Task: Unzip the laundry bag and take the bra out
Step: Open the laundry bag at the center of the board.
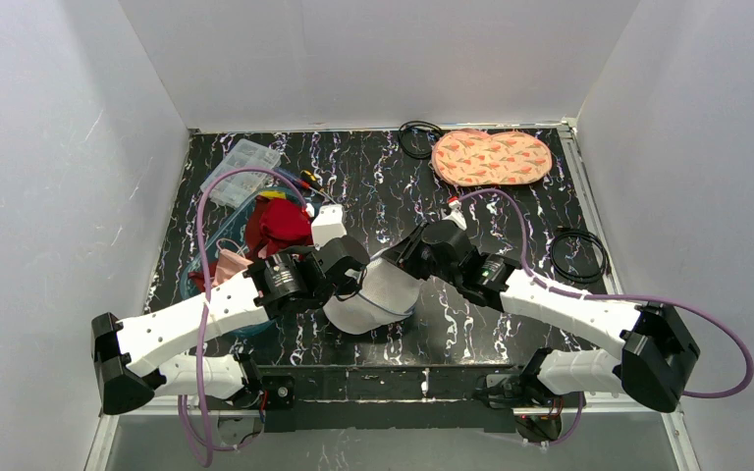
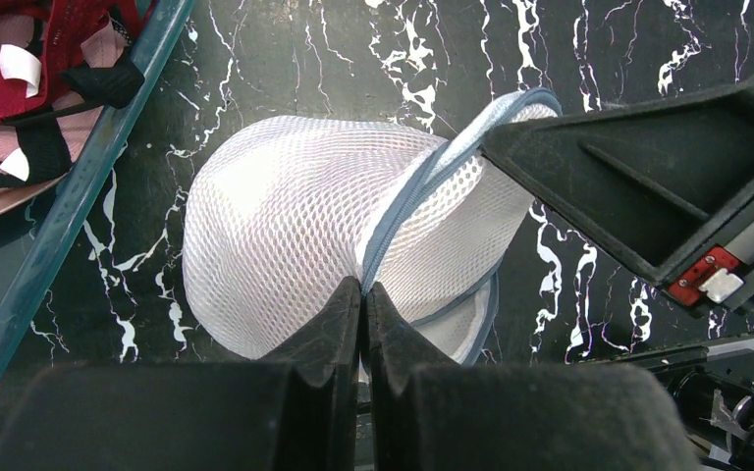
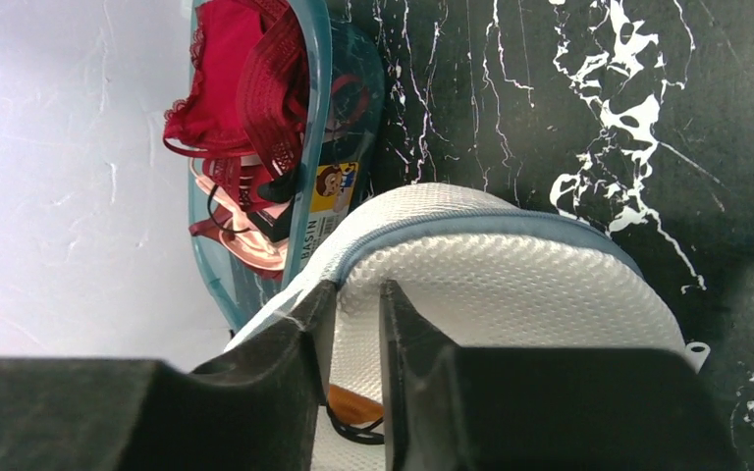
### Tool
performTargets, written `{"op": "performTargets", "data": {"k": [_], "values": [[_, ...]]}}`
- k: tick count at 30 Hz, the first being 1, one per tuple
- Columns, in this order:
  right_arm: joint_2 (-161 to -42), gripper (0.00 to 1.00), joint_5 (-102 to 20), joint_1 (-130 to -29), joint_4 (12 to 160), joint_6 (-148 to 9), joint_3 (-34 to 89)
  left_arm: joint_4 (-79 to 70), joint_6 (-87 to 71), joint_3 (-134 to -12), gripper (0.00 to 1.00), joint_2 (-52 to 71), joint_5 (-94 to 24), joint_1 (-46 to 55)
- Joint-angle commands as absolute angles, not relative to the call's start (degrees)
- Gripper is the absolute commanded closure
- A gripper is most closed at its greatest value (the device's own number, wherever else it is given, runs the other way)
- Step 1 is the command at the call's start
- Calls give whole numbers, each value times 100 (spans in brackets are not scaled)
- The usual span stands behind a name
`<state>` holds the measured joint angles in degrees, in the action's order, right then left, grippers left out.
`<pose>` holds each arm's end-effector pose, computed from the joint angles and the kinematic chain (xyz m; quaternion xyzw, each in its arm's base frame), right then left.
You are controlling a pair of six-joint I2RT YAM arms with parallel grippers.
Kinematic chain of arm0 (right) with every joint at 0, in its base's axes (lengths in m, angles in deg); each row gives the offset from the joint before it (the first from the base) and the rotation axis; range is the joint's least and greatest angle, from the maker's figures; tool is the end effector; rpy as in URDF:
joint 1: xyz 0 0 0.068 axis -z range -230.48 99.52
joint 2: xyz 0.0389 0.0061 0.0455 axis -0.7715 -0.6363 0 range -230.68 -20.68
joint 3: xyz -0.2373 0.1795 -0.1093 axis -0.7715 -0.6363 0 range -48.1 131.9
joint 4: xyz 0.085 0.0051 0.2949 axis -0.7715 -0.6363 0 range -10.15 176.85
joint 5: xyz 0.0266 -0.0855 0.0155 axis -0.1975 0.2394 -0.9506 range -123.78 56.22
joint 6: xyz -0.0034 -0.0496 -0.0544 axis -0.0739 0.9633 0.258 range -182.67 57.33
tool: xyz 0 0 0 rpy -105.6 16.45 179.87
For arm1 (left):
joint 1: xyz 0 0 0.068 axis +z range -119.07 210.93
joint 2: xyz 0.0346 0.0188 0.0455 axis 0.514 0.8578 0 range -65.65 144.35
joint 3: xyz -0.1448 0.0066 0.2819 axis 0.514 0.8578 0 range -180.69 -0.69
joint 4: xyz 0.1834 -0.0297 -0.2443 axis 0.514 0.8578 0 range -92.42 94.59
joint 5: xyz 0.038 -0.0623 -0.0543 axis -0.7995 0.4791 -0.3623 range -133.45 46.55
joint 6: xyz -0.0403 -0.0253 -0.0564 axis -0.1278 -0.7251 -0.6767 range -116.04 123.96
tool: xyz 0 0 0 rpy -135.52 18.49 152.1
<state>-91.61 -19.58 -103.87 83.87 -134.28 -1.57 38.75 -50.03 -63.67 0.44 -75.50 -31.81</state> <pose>0.2085 0.2553 0.2779 0.1977 0.8270 0.4085 0.3318 0.1577 -0.2347 0.3523 -0.0394 0.8912 -0.1845 0.4124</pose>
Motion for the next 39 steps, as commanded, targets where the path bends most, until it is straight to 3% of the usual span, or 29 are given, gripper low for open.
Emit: {"op": "performTargets", "data": {"k": [1, 4, 5, 14, 26, 35, 36, 37, 39], "values": [[-8905, 77, -1876, -10401, 8448, -13281, -285, 3892, -4980, -6449, 100, -140, -7810, -3183], [-8826, 97, -1865, -10399, 8400, -13161, -343, 3890, -4990, -6436, 100, -168, -7799, -3183], [-8799, 99, -1866, -10401, 8369, -13113, -345, 3894, -4981, -6429, 100, -179, -7805, -3182], [-8058, 99, -2196, -10322, 7693, -11835, -198, 3976, -4920, -6318, 100, -423, -7953, -3182], [-6131, 99, -2665, -10198, 5970, -9717, -313, 4191, -4618, -6524, 100, -512, -8281, -3176], [-4593, 98, -1492, -10193, 4553, -10832, -900, 4210, -4514, -6639, 100, -376, -8305, -3177], [-4466, 74, -1462, -10190, 4486, -10964, -917, 4208, -4510, -6651, 100, -358, -8282, -3174], [-4341, 58, -1492, -10192, 4483, -11013, -924, 4211, -4508, -6653, 100, -341, -8252, -3173], [-4213, 34, -1557, -10193, 4485, -11022, -831, 4210, -4518, -6654, 100, -297, -8202, -3173]]}}
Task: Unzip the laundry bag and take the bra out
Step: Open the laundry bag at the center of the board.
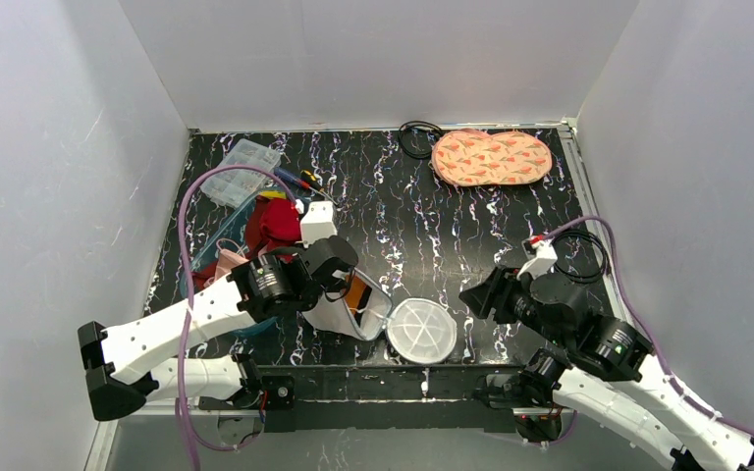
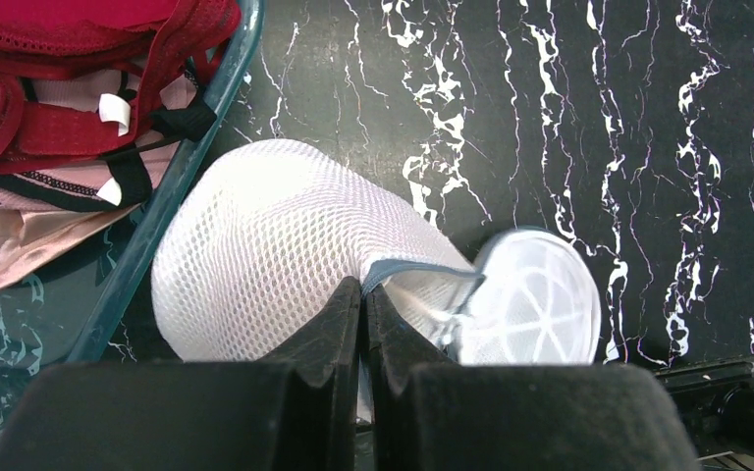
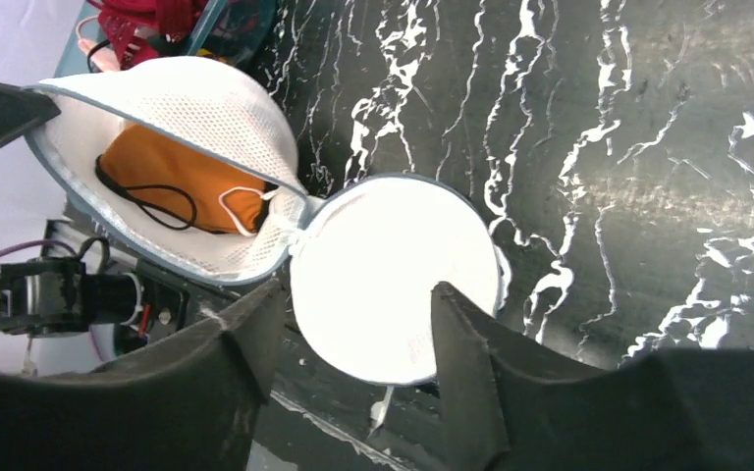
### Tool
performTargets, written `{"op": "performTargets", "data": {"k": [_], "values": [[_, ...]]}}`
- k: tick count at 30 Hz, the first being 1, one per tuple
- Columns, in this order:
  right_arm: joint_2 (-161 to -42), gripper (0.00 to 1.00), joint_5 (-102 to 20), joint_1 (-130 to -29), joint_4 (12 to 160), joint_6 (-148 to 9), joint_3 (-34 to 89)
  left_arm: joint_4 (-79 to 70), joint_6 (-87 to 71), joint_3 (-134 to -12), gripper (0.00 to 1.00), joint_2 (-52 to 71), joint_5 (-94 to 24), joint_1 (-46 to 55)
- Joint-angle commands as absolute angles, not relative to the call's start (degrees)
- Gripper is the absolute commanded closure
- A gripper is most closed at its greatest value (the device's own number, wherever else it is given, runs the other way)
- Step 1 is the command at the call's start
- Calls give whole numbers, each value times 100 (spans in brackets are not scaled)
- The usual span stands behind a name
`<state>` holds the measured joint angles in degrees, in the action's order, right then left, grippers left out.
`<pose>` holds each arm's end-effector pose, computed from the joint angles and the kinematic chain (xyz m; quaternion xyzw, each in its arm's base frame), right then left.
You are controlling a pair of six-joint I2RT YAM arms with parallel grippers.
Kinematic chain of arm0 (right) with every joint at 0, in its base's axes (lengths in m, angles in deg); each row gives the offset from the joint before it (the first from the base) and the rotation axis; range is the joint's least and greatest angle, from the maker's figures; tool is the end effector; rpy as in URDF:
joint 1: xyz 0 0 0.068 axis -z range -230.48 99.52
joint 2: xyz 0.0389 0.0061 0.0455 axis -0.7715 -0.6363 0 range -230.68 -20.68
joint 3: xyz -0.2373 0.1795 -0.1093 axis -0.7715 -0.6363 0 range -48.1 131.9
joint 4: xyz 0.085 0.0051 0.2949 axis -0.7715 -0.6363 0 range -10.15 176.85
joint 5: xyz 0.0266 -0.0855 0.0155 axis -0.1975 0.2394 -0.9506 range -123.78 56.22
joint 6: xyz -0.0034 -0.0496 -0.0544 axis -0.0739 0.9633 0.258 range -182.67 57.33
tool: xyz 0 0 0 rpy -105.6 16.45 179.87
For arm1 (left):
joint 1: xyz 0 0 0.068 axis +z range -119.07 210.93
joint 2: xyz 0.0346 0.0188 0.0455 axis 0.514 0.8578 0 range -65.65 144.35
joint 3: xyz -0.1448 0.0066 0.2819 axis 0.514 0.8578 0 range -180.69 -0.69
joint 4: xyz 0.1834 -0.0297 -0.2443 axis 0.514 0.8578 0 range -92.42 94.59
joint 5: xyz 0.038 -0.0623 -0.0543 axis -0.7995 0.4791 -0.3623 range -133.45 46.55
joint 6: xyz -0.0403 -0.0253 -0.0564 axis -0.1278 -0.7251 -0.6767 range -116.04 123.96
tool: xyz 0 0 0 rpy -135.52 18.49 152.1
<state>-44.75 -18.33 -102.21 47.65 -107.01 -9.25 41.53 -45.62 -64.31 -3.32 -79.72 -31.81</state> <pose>0.0915 0.0895 0.3172 0.0190 0.8360 0.3234 0.4428 0.1510 -0.2135 0.3703 -0.0244 0.8789 -0.1582 0.4493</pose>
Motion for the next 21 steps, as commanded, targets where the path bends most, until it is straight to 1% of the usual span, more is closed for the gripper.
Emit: {"op": "performTargets", "data": {"k": [1, 3, 7, 10, 14, 17, 21], "values": [[-4224, 27, -1631, -10192, 4493, -10952, -747, 4210, -4537, -6641, 100, -279, -8172, -3178], [-4396, 21, -1909, -10201, 4560, -10780, -534, 4160, -4600, -6598, 100, -257, -8086, -3175], [-5164, 19, -2721, -10197, 5066, -10229, -447, 4001, -4655, -6543, 100, -246, -7854, -3173], [-5553, 20, -3212, -10199, 5818, -10064, -790, 3982, -4751, -6548, 100, -252, -7714, -3174], [-5938, 20, -3783, -10198, 7354, -9984, -1532, 3969, -4892, -6442, 100, -321, -7568, -3173], [-6514, 19, -3880, -10204, 8236, -9639, -1765, 3980, -4948, -6330, 100, -366, -7550, -3173], [-7235, 15, -3740, -10292, 9231, -9091, -1910, 3963, -4944, -6288, 100, -337, -7533, -3176]]}}
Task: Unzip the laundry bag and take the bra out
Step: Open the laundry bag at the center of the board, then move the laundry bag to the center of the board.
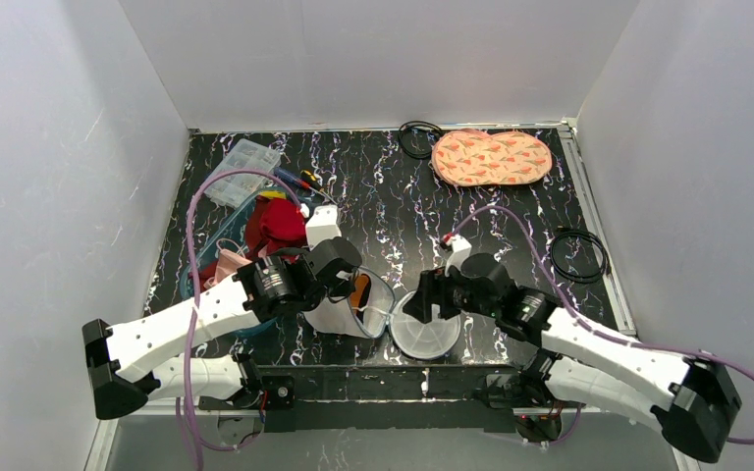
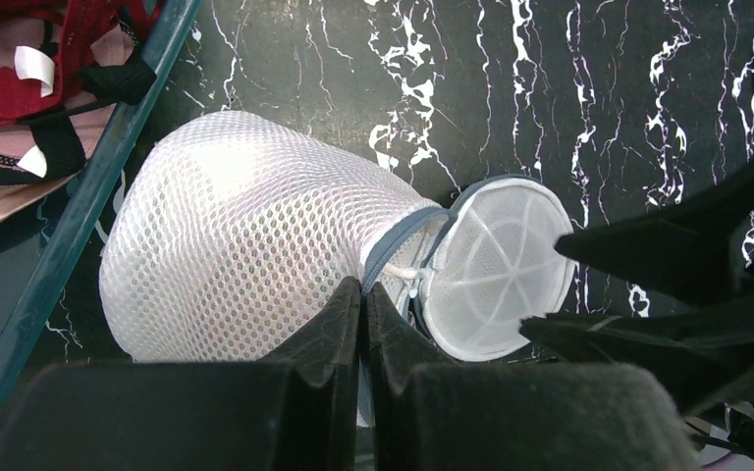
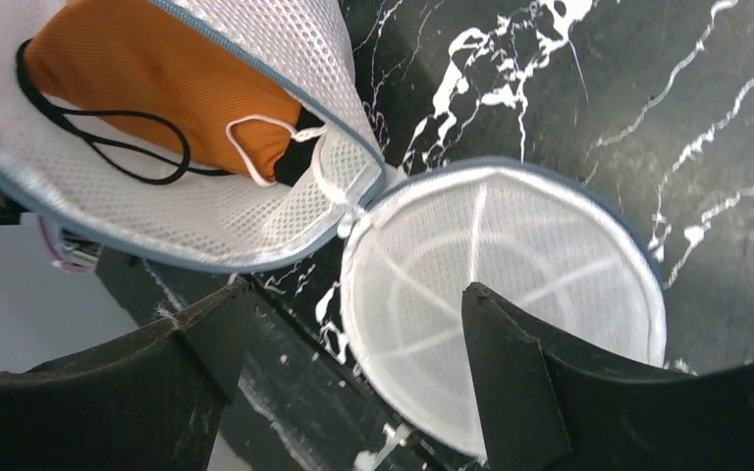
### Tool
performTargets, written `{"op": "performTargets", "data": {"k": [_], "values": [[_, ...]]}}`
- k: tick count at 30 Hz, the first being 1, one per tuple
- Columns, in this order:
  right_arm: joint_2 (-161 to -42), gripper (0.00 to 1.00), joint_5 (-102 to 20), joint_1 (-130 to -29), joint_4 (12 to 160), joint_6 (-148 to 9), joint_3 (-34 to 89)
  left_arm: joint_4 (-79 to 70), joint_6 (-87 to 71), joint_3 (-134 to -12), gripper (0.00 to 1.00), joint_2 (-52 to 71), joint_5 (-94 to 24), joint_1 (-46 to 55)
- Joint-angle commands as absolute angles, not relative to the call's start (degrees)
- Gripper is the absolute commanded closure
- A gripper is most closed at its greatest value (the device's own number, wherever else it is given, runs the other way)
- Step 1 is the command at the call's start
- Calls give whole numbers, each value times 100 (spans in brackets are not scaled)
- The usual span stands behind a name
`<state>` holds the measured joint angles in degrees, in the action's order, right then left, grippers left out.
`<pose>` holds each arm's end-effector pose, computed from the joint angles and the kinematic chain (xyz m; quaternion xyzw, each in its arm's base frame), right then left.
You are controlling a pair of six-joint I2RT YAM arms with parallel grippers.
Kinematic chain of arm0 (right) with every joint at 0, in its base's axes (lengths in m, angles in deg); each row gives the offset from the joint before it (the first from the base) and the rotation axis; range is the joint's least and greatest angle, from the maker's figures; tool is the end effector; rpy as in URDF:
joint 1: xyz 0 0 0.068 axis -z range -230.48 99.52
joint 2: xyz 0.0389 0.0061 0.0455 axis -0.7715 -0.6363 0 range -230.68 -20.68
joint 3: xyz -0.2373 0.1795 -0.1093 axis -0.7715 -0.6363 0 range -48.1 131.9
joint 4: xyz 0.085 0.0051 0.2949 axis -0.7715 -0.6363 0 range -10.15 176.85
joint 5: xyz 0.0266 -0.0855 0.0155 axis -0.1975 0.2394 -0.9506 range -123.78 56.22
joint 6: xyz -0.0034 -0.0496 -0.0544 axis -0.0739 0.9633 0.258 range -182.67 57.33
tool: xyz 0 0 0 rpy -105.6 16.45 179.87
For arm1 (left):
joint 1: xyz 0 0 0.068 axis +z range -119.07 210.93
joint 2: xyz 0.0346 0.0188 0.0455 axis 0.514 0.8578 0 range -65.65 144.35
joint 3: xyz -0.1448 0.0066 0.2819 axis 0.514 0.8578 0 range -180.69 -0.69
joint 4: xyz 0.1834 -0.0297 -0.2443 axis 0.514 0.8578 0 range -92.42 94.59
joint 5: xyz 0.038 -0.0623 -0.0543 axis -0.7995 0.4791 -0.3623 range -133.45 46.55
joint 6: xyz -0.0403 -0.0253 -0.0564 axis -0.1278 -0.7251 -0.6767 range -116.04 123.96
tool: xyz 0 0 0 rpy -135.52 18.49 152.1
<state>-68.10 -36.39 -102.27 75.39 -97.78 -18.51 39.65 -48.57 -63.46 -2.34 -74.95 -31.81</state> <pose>0.1377 0.1794 0.2423 -0.1365 0.8520 0.3616 0.3532 0.1513 -0.2233 0.3615 -0.0302 0.8875 -0.1937 0.4170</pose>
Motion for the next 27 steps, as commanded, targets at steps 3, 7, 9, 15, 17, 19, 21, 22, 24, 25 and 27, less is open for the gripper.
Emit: {"op": "performTargets", "data": {"k": [3, 7, 9, 15, 17, 19, 21, 22, 24, 25, 27], "values": [[-7738, 8, -3604, -10353, 9724, -8818, -1928, 3973, -4876, -6365, 100, -245, -7508, -3180], [-8419, 7, -3409, -10375, 10109, -8636, -1893, 3941, -4836, -6397, 100, -226, -7534, -3173], [-8706, 7, -3407, -10381, 10349, -8624, -1887, 3937, -4814, -6397, 100, -228, -7539, -3173], [-9514, 16, -3105, -10386, 10653, -8613, -1686, 3937, -4832, -6377, 100, -308, -7484, -3174], [-9676, 30, -3278, -10384, 10828, -8630, -1667, 3936, -4848, -6336, 100, -360, -7479, -3173], [-9736, 50, -3476, -10387, 10936, -8640, -1670, 3939, -4872, -6276, 100, -421, -7482, -3173], [-9694, 65, -3601, -10386, 10916, -8625, -1700, 3937, -4915, -6213, 100, -462, -7476, -3175], [-9645, 70, -3631, -10388, 10858, -8600, -1699, 3927, -4926, -6175, 100, -468, -7460, -3176], [-9439, 78, -3694, -10389, 10658, -8552, -1686, 3903, -4937, -6147, 100, -450, -7403, -3173], [-9308, 83, -3687, -10385, 10496, -8533, -1663, 3898, -4954, -6141, 100, -438, -7385, -3173], [-8958, 93, -3602, -10385, 10069, -8469, -1563, 3856, -4960, -6126, 100, -405, -7341, -3175]]}}
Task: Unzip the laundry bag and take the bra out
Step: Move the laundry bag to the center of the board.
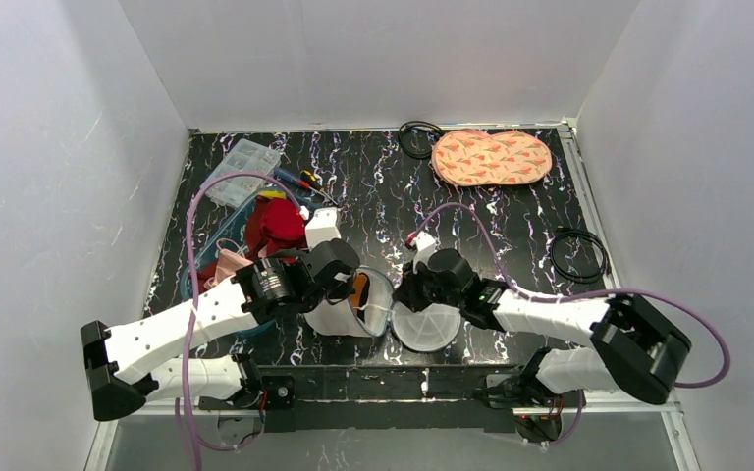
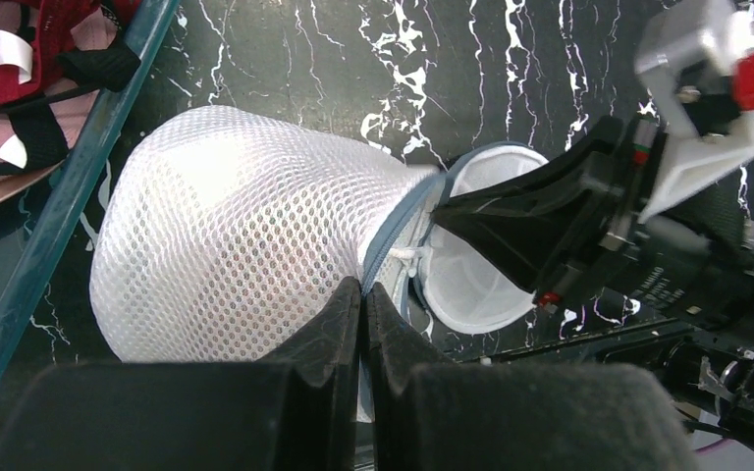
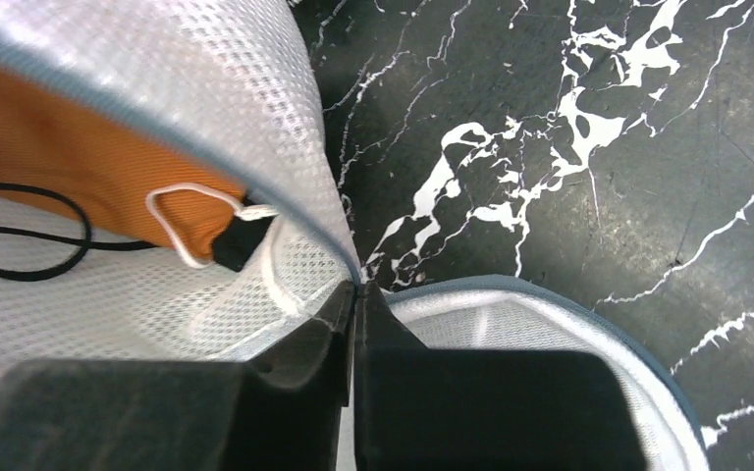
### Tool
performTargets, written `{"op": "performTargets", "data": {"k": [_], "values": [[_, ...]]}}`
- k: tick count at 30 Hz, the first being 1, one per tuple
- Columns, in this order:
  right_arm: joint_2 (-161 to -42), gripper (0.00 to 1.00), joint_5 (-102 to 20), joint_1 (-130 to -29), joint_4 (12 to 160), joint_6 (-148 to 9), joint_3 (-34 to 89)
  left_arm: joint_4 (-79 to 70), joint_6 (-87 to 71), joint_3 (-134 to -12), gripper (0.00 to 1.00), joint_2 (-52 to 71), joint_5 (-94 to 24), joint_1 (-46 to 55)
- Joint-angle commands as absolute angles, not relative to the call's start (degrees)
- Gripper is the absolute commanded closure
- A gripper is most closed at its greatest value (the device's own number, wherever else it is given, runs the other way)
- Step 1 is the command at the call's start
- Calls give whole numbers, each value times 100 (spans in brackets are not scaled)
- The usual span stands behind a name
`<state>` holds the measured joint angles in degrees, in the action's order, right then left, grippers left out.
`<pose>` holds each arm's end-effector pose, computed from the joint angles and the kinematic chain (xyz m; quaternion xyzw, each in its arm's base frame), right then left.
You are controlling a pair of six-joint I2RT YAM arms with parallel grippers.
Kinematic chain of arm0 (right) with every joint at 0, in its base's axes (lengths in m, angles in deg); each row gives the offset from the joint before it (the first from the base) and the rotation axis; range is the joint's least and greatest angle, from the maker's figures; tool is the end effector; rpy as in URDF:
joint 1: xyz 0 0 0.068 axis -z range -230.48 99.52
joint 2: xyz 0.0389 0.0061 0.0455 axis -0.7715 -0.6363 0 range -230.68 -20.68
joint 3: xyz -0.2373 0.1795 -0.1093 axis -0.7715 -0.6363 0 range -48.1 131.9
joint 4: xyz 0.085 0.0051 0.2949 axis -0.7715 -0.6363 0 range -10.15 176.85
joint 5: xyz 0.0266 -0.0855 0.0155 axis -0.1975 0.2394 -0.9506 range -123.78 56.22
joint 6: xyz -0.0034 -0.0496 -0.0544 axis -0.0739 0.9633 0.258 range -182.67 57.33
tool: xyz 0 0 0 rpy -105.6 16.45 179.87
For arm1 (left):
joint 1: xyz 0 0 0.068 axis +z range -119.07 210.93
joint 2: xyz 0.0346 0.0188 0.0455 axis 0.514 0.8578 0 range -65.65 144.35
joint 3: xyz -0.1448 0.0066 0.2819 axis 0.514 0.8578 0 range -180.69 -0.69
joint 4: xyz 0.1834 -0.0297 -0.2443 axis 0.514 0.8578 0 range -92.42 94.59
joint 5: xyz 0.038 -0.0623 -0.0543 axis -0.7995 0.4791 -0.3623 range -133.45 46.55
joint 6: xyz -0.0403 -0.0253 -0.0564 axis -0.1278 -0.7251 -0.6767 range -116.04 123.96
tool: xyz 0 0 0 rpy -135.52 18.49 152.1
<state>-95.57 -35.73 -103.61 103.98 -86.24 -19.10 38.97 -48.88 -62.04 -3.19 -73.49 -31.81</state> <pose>0.1814 0.2454 0.1783 -0.2279 0.8298 0.3274 0.3903 0.1488 -0.2214 0.3562 -0.0277 0.8897 -0.2027 0.4081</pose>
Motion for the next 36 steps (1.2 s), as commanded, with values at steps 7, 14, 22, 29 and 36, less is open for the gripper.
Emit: {"op": "performTargets", "data": {"k": [7, 14, 22, 29, 36], "values": [[-7963, 99, -2877, -10387, 7481, -8087, -415, 3534, -5022, -6059, 100, -388, -7049, -3174], [-7722, 99, -1923, -10390, 5252, -8020, 523, 3073, -5193, -5821, 100, -152, -6716, -3178], [-7043, 99, -1715, -10385, 5523, -8793, -713, 2781, -5474, -5168, 100, 158, -6676, -3175], [-6774, 65, -1951, -10384, 5430, -8948, -656, 2656, -5461, -5041, 100, 247, -6435, -3176], [-6268, 39, -2445, -10392, 5354, -8759, -128, 2674, -5403, -5082, 100, -51, -6369, -3176]]}}
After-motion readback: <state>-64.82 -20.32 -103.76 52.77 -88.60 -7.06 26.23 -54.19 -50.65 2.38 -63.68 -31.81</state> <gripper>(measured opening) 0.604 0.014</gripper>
